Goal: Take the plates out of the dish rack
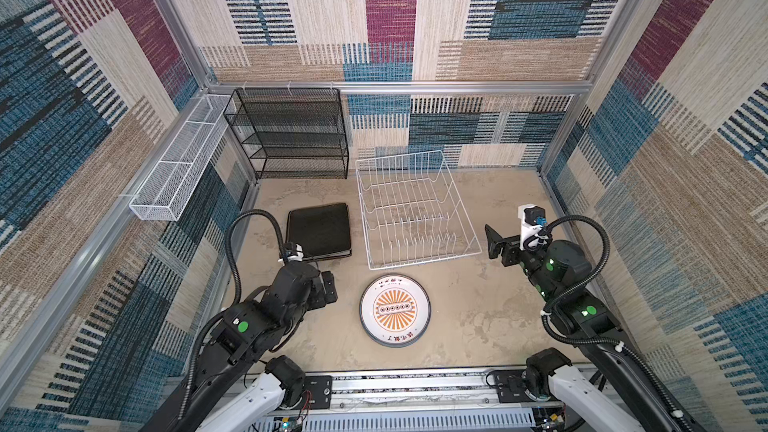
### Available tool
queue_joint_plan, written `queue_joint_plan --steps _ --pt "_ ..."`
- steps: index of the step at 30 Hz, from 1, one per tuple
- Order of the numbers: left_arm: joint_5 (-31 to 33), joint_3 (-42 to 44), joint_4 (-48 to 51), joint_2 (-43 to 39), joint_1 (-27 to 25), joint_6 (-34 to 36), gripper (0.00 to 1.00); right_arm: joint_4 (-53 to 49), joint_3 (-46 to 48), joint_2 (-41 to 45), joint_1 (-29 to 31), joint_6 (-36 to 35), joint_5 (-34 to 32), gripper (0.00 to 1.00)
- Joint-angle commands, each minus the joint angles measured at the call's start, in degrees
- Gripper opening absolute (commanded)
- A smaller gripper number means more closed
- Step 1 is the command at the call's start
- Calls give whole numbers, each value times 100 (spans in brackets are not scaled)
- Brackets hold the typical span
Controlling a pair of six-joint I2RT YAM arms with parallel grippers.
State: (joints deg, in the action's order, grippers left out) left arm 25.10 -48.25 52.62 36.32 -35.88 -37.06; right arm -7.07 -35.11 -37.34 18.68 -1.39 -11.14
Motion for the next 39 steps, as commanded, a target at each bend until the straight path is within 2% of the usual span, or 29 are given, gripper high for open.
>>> queue_joint_plan --steps 1,6,8,12,15,17,23,31,34,39 --pt "1464 392 -823 -413 12 1089 99 908 415 98 -263 546 -866 99" --pt "2567 1472 -2438 -899 19 2152 99 1952 1253 122 -663 763 -1328 99" --pt "2923 2032 -3546 -985 20 2785 99 2523 1681 86 -802 818 -1411 99" --pt "3171 3334 -6431 -834 93 4225 99 3659 2428 -315 -1261 1202 -1211 99" --pt "2987 3997 -8071 -478 235 4757 99 4134 2641 -750 -1477 1377 -1307 99" --pt "2835 4205 -8511 -179 393 4686 99 4282 2682 -969 -1523 1516 -1432 99" --pt "2172 4145 -8474 873 1124 3910 99 5321 2901 -1878 -1644 1464 -1374 99" --pt "1020 3950 -9750 2444 2051 3872 99 6585 2923 -2993 -1726 1354 -1292 99" --pt "530 3868 -10451 3078 2382 3834 99 7232 2980 -3314 -1766 1167 -1035 99" --pt "88 3587 -11400 4162 2730 3964 99 7790 2891 -3763 -1865 772 -517 99"
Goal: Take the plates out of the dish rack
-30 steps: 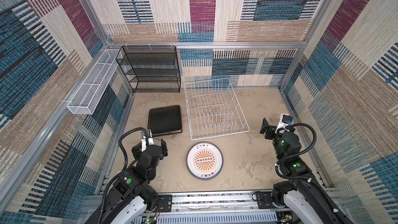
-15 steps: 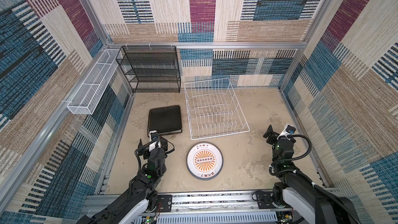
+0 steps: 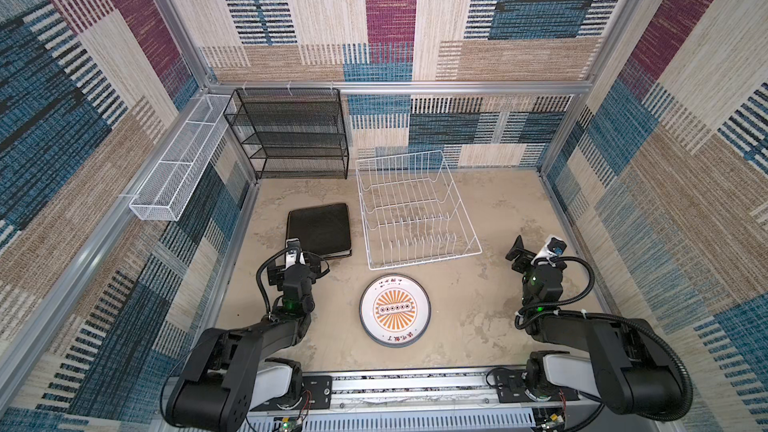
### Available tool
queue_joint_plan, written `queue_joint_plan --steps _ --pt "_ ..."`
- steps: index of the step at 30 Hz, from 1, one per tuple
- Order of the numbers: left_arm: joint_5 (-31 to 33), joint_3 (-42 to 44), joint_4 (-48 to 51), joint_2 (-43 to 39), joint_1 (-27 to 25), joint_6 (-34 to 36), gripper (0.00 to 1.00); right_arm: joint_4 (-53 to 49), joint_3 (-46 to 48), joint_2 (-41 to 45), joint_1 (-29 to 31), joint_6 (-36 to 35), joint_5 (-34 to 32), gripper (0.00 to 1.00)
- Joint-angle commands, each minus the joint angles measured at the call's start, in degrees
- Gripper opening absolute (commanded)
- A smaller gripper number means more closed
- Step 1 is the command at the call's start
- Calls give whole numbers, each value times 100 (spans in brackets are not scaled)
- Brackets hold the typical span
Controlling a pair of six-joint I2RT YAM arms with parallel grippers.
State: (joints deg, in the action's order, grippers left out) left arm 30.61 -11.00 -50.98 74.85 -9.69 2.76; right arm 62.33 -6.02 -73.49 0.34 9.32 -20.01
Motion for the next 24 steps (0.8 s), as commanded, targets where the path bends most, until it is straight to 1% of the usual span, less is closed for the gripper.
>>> queue_joint_plan --steps 1,4,7,10,11,13,15,17,18,20,22,24 --pt "-574 -201 -1117 531 183 -10 99 1044 20 -264 -72 -333 505 99" --pt "-811 -314 -1328 973 348 -112 99 1484 67 -577 -203 -368 827 99" --pt "-1049 -436 -852 852 457 -220 99 1573 -8 -782 -254 -425 1165 99" --pt "-1462 -479 -807 972 633 -292 99 1560 -68 -874 -262 -542 1459 99" --pt "-1482 -467 -896 1127 659 -319 99 1606 -53 -909 -269 -584 1554 99" --pt "-1441 -452 -1416 1382 686 -271 99 1856 -2 -1066 -274 -602 1677 99" --pt "-1497 -554 -746 1117 709 -378 99 2384 57 -1456 -280 -624 1691 99" --pt "-1505 -632 -776 1237 732 -354 99 1744 -119 -1283 -280 -634 1733 99" --pt "-1505 -697 -855 1327 741 -314 99 1778 -190 -1378 -273 -647 1732 99" --pt "-1578 -974 -156 1237 756 -375 99 1357 -405 -1385 -263 -717 1848 99" --pt "-1501 -1224 113 1363 767 -363 99 1326 -462 -1412 -219 -768 1808 99" --pt "-1561 -1253 293 1326 817 -449 99 1350 -466 -1433 -210 -770 1799 99"
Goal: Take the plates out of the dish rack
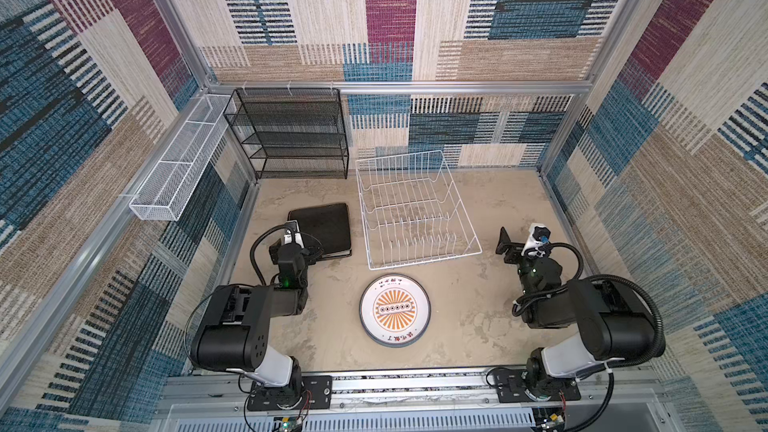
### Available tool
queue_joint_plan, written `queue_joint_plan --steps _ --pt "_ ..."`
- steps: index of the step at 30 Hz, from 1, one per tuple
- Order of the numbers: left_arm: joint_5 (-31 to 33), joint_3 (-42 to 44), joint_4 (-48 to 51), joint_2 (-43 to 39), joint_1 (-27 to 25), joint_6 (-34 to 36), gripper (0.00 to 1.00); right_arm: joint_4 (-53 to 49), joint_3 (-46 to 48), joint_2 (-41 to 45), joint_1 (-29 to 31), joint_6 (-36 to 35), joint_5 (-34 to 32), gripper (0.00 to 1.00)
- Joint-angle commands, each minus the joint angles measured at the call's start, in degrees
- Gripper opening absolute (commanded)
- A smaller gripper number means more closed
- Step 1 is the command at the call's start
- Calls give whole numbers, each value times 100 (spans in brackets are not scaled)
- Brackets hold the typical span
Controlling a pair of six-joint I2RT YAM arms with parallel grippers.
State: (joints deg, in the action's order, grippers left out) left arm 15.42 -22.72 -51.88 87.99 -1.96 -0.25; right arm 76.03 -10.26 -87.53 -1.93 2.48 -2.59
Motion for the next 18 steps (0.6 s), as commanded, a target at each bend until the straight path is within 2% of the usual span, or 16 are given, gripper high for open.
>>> queue_joint_plan --steps 1,18 --pt "-46 -75 315 34 55 -121 99 -57 -38 -15 18 -90 52 99" --pt "-267 -66 329 5 64 -51 99 -19 -26 -19 26 -98 46 99"
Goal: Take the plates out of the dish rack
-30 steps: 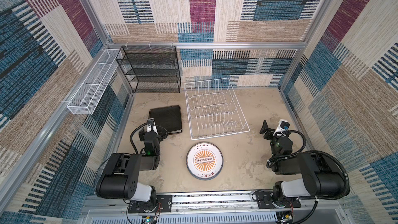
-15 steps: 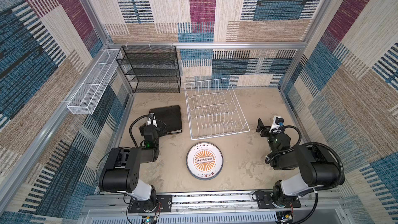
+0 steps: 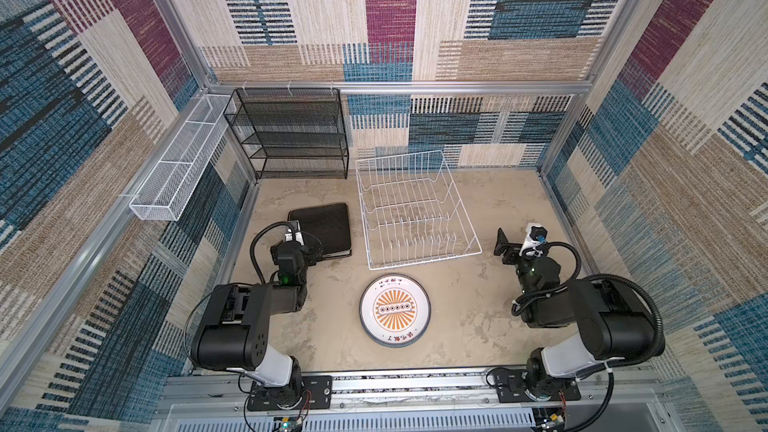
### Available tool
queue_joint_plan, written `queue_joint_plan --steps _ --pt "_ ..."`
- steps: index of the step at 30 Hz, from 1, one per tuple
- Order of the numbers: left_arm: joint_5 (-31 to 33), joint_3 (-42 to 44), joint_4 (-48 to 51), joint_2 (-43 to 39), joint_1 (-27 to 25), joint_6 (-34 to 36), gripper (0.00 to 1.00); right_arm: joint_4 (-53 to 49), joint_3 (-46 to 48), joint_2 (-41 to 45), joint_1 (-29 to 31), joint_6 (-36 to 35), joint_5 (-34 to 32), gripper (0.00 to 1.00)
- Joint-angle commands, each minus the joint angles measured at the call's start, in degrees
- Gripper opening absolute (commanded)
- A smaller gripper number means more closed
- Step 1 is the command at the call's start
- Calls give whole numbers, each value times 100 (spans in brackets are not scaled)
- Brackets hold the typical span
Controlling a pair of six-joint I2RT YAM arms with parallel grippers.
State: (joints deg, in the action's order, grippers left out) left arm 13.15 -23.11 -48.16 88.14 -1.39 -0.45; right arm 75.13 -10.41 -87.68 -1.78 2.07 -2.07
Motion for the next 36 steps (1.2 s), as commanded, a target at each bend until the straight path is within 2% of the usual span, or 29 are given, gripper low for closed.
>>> queue_joint_plan --steps 1,23,24,25,26,27,29,30,31,32,33,34,36 --pt "-48 -35 -42 -11 6 -26 99 72 -5 -4 7 -57 -6 99" --pt "-305 -80 62 -7 112 -71 100 80 -10 5 20 -57 -13 99" --pt "-439 -86 70 -4 119 -20 85 80 -9 6 13 -57 -15 99" --pt "-646 -102 98 1 121 56 61 67 -17 -2 20 -57 -17 99" --pt "-813 -146 166 9 118 120 18 56 -27 -6 18 -61 38 94" --pt "-826 -137 161 -3 125 124 0 -9 -62 -7 11 -142 233 74" --pt "-814 -128 134 2 130 124 0 -295 -230 -14 17 -385 817 2" --pt "-814 -125 139 3 128 124 34 -269 -212 -12 8 -375 808 0" --pt "-818 -132 147 9 130 122 98 -280 -226 -21 13 -373 795 0" --pt "-814 -132 145 6 129 121 100 -291 -217 -20 11 -366 795 0" --pt "-814 -132 148 2 126 115 100 -281 -230 -21 14 -366 767 82" --pt "-814 -132 141 2 129 112 100 -291 -221 -21 5 -356 740 99" --pt "-814 -132 141 2 129 115 100 -289 -230 -21 19 -350 734 99"
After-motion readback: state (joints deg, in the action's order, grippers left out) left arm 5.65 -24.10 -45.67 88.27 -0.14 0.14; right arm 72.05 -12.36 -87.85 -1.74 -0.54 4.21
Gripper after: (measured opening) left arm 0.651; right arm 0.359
